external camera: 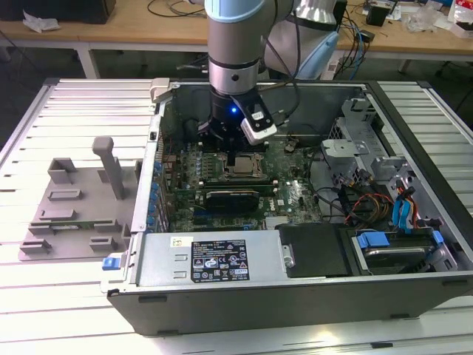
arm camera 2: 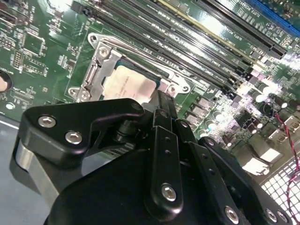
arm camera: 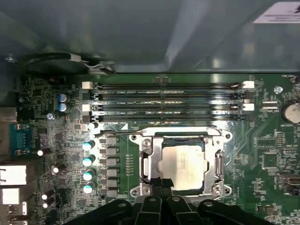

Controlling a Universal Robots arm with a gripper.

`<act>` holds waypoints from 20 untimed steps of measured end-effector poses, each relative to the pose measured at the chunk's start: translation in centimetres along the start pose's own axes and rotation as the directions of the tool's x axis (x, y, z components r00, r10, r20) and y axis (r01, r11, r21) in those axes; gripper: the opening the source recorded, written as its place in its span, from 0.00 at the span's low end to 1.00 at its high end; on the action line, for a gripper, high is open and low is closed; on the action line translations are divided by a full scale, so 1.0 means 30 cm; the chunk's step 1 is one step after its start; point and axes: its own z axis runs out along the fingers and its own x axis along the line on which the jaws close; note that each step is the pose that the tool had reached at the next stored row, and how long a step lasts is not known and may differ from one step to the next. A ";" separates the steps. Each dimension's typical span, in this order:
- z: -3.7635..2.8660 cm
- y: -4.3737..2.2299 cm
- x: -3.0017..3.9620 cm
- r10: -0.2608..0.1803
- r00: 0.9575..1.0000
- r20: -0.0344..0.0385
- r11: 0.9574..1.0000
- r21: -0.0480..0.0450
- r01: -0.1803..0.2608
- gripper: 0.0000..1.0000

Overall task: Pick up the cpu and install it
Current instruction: 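Close the cpu cover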

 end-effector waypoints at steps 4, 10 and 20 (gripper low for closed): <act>0.021 0.001 0.011 -0.005 1.000 0.000 1.000 0.000 0.005 0.11; 0.050 0.023 0.015 -0.018 1.000 0.000 1.000 0.000 0.018 0.11; 0.036 0.022 0.014 -0.021 1.000 0.000 1.000 -0.001 0.021 0.11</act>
